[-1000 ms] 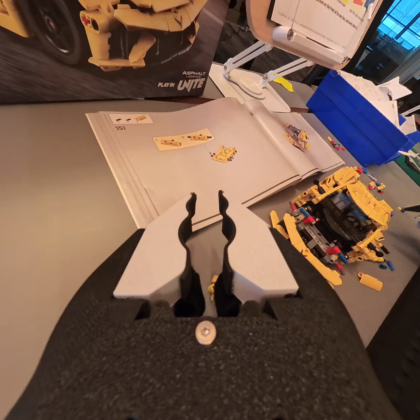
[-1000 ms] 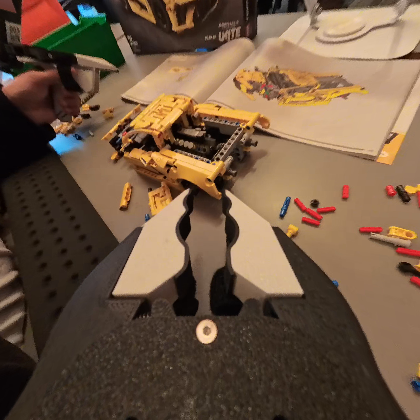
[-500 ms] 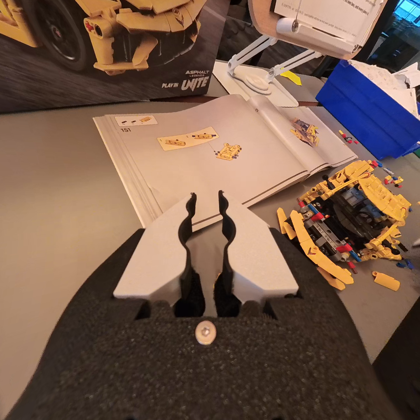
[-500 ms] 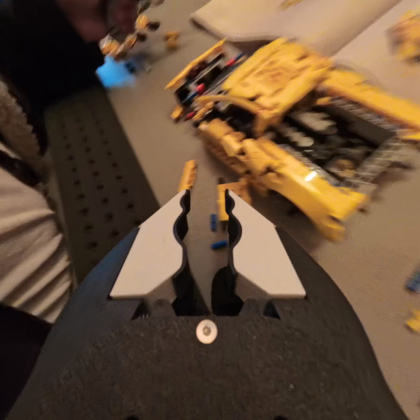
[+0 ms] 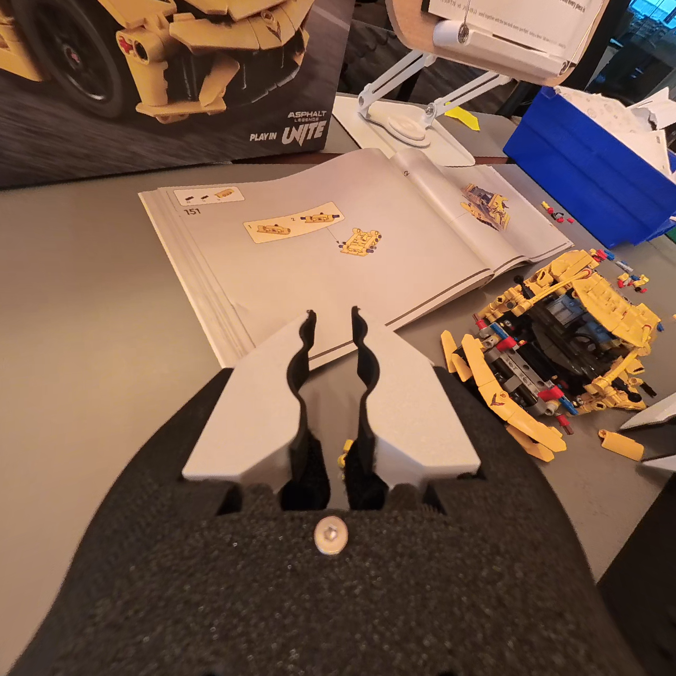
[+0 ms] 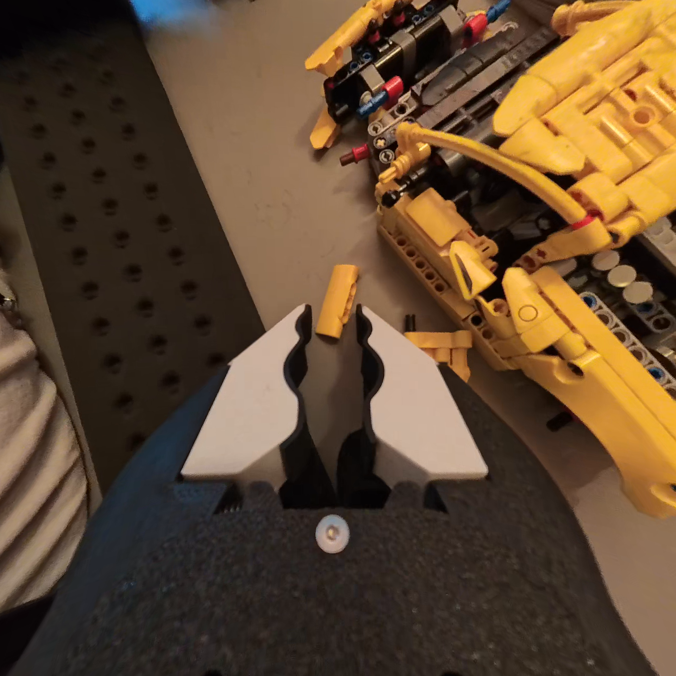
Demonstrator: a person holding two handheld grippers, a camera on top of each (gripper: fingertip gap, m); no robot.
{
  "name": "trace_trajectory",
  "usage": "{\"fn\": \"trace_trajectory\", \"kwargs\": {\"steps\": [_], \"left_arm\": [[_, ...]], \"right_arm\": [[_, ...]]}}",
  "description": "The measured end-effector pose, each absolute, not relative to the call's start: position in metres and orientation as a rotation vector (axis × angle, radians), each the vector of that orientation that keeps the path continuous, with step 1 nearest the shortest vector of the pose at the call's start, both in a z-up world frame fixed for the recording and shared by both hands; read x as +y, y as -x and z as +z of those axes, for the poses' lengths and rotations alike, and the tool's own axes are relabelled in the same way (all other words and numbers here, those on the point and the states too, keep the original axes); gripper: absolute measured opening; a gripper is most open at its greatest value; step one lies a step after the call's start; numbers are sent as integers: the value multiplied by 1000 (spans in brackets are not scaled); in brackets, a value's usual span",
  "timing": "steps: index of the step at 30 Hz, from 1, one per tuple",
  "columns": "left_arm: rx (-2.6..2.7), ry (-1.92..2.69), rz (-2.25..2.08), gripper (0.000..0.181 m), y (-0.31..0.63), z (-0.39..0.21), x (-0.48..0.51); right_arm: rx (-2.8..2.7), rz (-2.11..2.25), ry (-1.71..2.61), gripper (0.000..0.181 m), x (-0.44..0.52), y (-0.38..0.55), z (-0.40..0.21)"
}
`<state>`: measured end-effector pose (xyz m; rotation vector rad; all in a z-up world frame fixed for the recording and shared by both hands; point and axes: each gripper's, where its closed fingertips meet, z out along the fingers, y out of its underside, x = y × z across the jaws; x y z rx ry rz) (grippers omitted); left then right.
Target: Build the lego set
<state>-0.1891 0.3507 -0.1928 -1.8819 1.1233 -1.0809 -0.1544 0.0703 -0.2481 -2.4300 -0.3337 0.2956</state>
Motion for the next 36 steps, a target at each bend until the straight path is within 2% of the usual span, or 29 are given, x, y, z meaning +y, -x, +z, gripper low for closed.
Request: {"fn": "trace_trajectory", "kwargs": {"steps": [12, 16, 20, 24, 28, 32, 36], "left_arm": [[1201, 1741, -1145, 20, 180, -177, 332], [1274, 1731, -1003, 20, 179, -186, 333], [1308, 1662, -1036, 21, 175, -178, 322], [1311, 1399, -1563, 26, 167, -121, 259], [1222, 1257, -1859, 35, 168, -85, 229], [1268, 1348, -1678, 34, 160, -107, 239], [1335, 1442, -1432, 34, 156, -132, 253]], "right_arm": [[-533, -88, 2412, 13, 82, 145, -249], [-426, 113, 2384, 11, 85, 151, -240], [-316, 384, 2102, 9, 108, 165, -189], [-273, 467, 1700, 9, 151, 161, -120], [-204, 634, 1514, 9, 185, 163, -96], [-109, 823, 1409, 9, 198, 164, -81], [-88, 823, 1425, 8, 203, 161, -86]]}}
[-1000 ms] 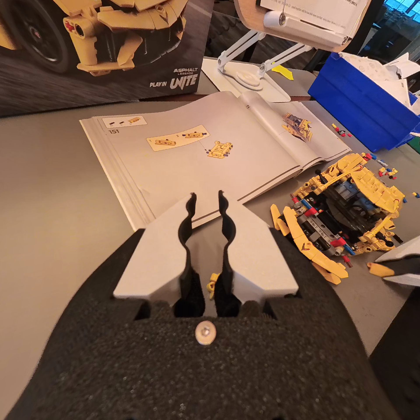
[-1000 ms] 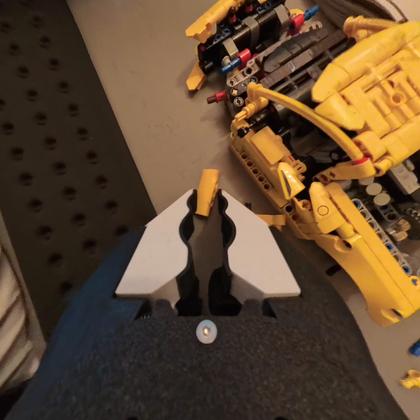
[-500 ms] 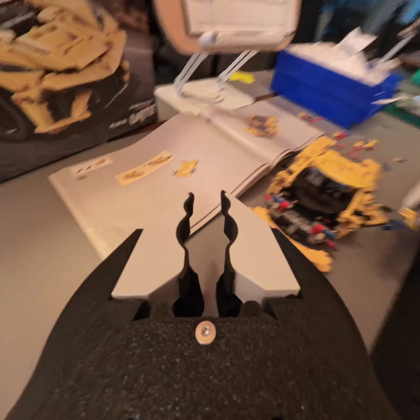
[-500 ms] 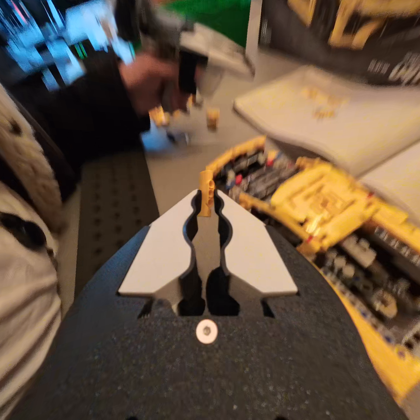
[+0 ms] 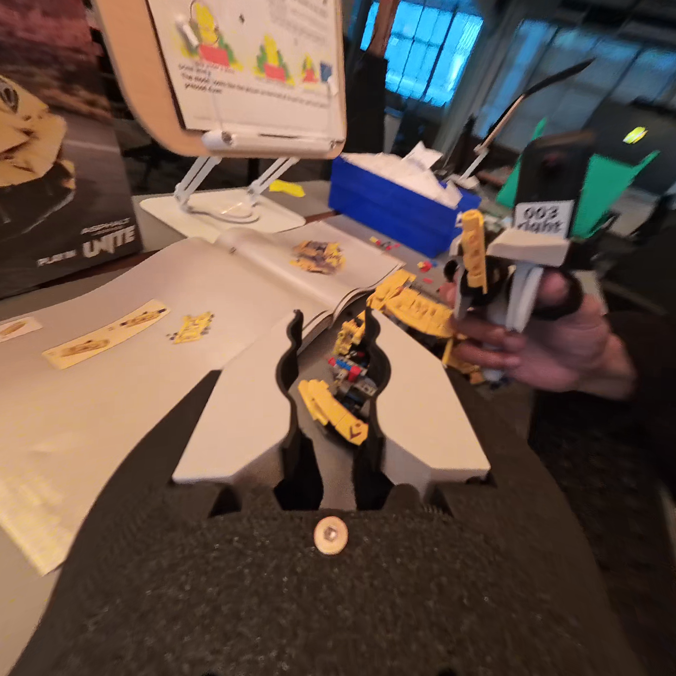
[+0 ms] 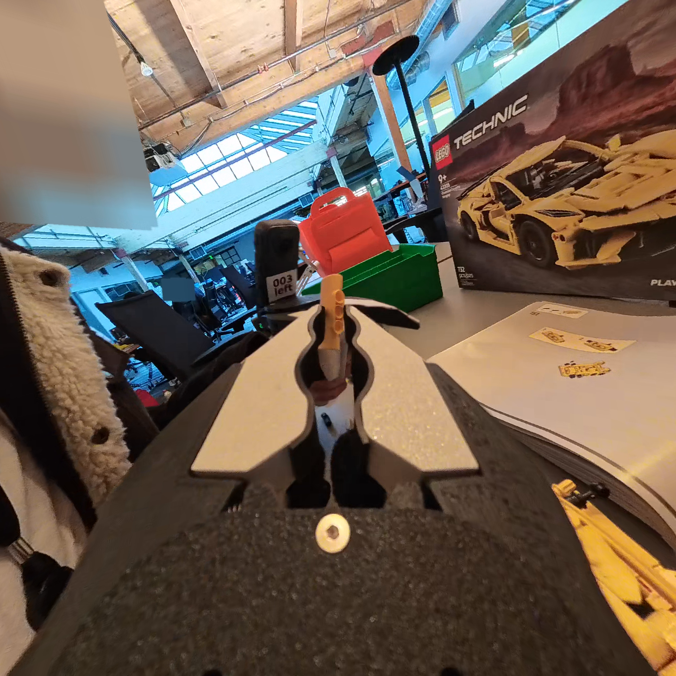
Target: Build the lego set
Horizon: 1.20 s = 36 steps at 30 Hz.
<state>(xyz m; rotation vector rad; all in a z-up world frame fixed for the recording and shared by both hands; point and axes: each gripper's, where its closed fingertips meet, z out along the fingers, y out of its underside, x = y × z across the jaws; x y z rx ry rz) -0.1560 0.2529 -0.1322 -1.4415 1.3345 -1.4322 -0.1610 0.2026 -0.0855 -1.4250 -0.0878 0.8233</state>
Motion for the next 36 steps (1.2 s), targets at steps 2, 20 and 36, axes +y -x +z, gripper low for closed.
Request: {"fn": "trace_trajectory", "kwargs": {"steps": [2, 20, 36], "left_arm": [[1362, 1444, -1371, 33, 155, -137, 253], [1317, 1355, -1671, 32, 164, -111, 233], [1374, 1124, -1861, 1, 183, -85, 206]], "right_arm": [[-74, 820, 1439, 8, 205, 158, -89], [-138, 627, 1550, 8, 226, 164, -92], [-152, 862, 1518, 9, 220, 182, -89]]}}
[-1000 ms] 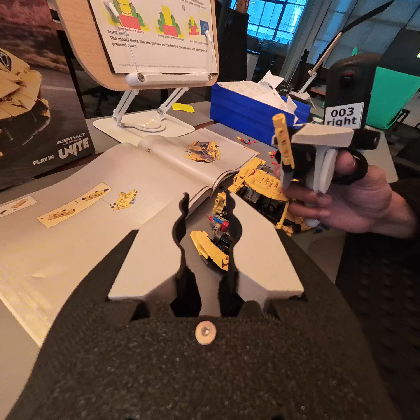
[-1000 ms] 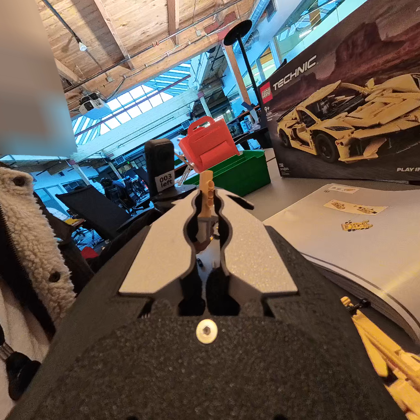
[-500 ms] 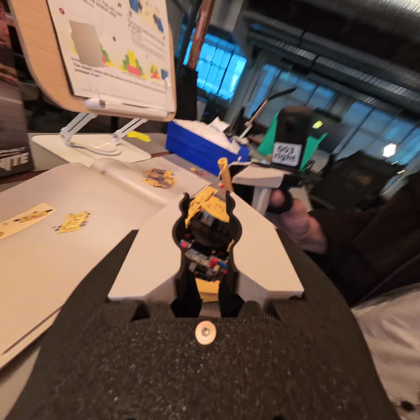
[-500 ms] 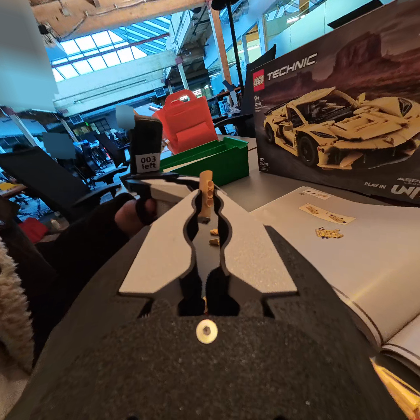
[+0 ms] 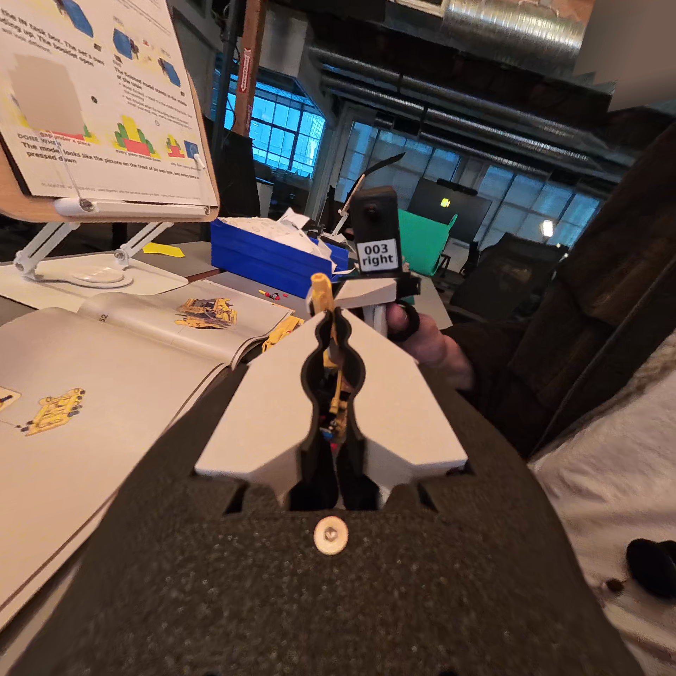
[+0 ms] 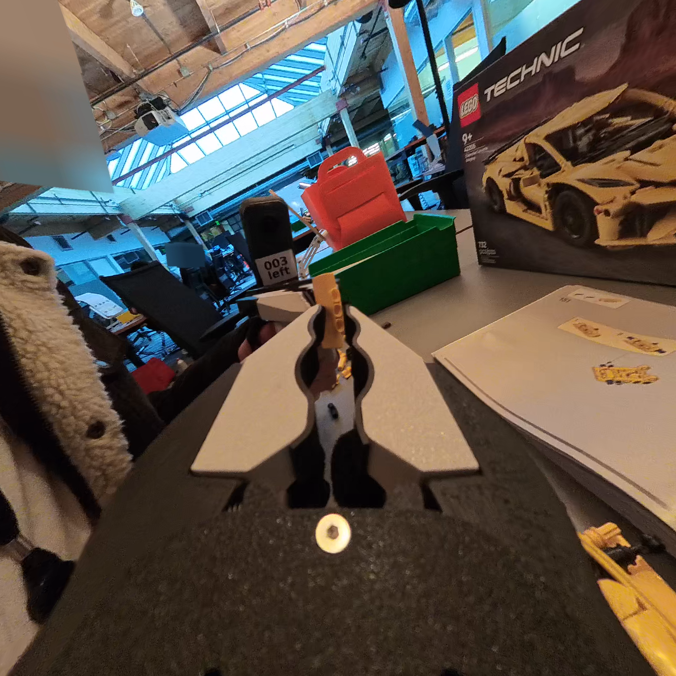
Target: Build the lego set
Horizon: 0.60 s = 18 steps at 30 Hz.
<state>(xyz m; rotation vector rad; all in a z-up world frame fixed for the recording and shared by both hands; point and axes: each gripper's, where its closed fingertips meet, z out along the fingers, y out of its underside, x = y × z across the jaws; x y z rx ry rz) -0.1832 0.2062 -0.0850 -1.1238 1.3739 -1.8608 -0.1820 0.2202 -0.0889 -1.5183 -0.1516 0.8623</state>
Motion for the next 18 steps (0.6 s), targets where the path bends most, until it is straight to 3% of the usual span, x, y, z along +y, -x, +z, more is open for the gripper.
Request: {"fn": "trace_trajectory", "kwargs": {"steps": [4, 9, 18], "left_arm": [[1383, 1073, -1841, 1, 187, -81, 205], [1534, 1076, -1540, 1, 181, -107, 207], [1778, 886, -1083, 1, 169, -148, 185]], "right_arm": [[-184, 825, 1546, 25, 214, 175, -86], [-347, 713, 1653, 23, 204, 159, -78], [-1036, 284, 1913, 27, 194, 170, -129]]}}
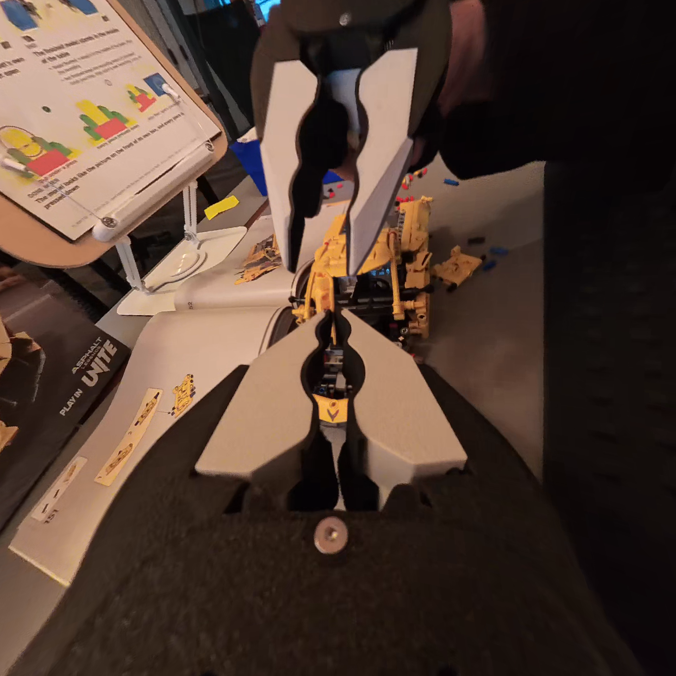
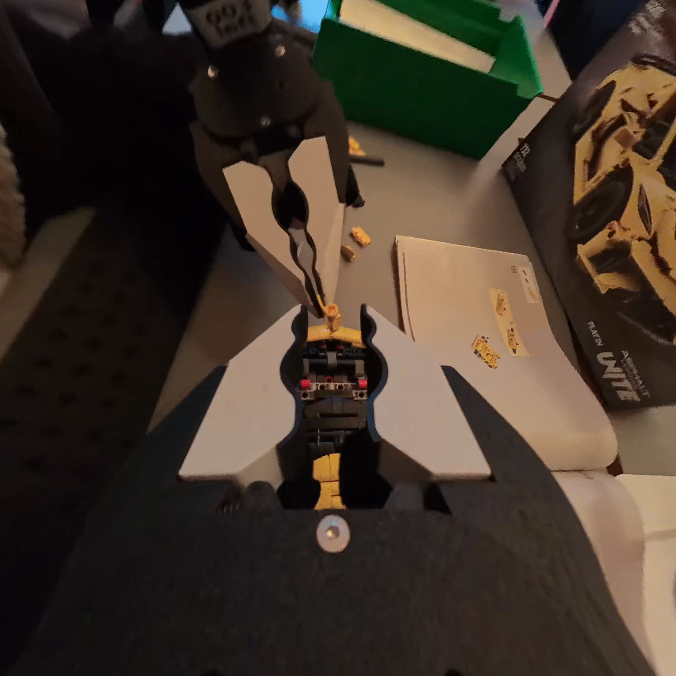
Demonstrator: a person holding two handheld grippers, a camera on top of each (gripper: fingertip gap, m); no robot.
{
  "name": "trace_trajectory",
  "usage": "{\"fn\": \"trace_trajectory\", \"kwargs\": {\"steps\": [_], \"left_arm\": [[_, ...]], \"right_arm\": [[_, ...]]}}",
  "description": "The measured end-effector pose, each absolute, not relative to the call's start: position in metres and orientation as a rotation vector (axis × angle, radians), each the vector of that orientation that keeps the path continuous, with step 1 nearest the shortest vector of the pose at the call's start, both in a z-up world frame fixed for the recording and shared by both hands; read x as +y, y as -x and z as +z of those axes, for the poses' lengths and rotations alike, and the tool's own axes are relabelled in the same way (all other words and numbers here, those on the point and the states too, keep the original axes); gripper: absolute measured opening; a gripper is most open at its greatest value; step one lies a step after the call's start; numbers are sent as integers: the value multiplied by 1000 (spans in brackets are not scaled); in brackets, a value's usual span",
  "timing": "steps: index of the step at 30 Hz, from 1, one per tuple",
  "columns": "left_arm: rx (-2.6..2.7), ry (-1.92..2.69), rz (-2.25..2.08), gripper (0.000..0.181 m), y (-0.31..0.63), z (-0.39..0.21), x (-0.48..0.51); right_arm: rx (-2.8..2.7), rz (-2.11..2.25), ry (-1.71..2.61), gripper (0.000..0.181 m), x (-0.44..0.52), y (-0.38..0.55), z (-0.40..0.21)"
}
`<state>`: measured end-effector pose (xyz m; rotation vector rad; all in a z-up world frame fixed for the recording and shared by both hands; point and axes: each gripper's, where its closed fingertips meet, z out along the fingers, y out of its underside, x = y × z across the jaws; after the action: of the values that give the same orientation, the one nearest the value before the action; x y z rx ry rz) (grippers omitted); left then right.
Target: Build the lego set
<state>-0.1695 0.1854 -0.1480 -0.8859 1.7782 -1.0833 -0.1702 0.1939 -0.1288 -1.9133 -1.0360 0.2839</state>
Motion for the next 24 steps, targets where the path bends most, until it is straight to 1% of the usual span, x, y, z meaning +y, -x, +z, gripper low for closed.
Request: {"fn": "trace_trajectory", "kwargs": {"steps": [5, 7, 9, 11, 13, 14, 15, 17, 20, 24], "left_arm": [[1805, 856, -1078, 0, 171, -151, 180], [1792, 872, -1057, 1, 169, -152, 183], [1767, 965, -1133, 1, 169, -150, 185], [1635, 1149, -1293, 5, 166, -139, 201], [1406, 1357, -1619, 15, 166, -122, 222], [1230, 1485, -1821, 22, 165, -116, 236], [1077, 1540, -2054, 35, 166, -109, 242], [857, 1537, -2396, 36, 171, -97, 245], [763, 1538, -2569, 37, 170, -95, 240], [697, 1518, -2720, 36, 169, -91, 232]], "right_arm": [[-1215, 123, 1919, 8, 193, 174, -147], [-1206, 114, 1904, 8, 196, 172, -147], [-1165, 144, 1932, 8, 196, 171, -148], [-1111, 30, 1853, 7, 205, 165, -137], [-1056, -132, 1722, 7, 213, 159, -118], [-1027, -218, 1664, 8, 216, 157, -109], [-1025, -304, 1606, 7, 218, 158, -103], [-1040, -536, 1490, 7, 222, 157, -94], [-1064, -778, 1350, 6, 227, 164, -88], [-1148, -916, 1271, 6, 236, 175, -97]]}}
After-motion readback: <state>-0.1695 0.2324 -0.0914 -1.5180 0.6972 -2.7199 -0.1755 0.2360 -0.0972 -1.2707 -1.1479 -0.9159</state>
